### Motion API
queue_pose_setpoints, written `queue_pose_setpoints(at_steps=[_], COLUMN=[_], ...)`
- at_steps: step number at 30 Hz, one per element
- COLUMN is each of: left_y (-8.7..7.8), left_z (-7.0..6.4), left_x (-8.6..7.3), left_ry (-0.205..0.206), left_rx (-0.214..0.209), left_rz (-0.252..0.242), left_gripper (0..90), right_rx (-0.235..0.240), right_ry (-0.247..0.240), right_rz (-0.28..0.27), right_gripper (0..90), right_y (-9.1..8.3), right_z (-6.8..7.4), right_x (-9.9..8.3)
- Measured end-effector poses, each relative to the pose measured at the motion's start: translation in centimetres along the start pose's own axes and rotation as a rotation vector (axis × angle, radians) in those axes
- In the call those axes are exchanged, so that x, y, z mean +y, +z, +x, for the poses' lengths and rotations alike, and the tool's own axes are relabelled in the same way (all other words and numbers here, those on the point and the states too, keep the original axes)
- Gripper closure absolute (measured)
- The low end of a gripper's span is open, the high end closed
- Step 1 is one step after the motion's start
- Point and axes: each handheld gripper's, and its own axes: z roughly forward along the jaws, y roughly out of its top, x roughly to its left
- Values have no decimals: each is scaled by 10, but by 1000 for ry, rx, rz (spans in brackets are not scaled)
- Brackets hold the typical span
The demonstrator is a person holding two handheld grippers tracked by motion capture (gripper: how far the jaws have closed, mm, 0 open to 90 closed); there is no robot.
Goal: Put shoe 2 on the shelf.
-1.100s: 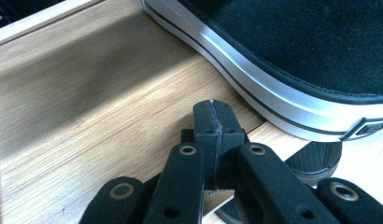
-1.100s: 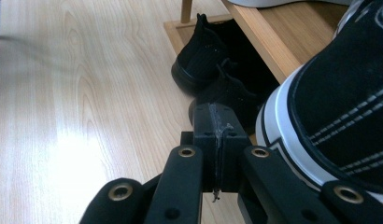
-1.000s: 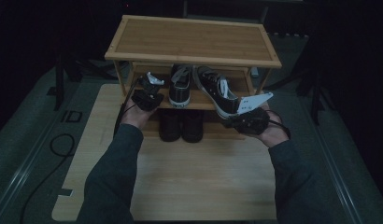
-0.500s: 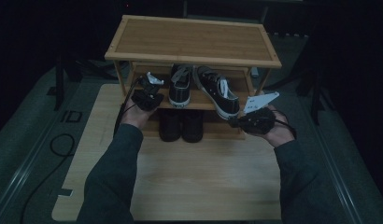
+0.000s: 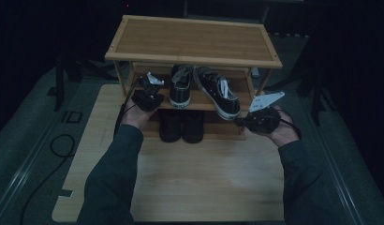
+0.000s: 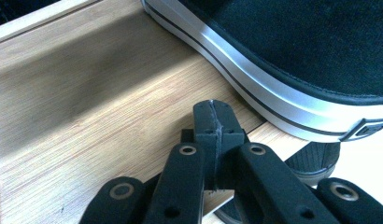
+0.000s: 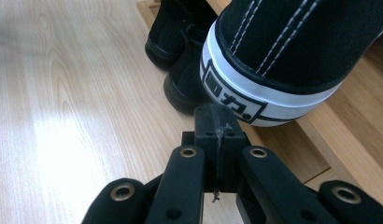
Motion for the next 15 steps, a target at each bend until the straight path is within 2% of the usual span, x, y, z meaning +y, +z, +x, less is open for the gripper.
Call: queue_pose_setpoints(at_steps=[15], left_y=[0], left_z=[0], left_x=[0], left_ry=[-1], left_rx=[2], left_rz=[1], left_gripper=[900], right_rx=[38], right_ry=[-14], right_rz=[-46], right_gripper=[900], right_y=[10], right_z=[7], right_x=[11])
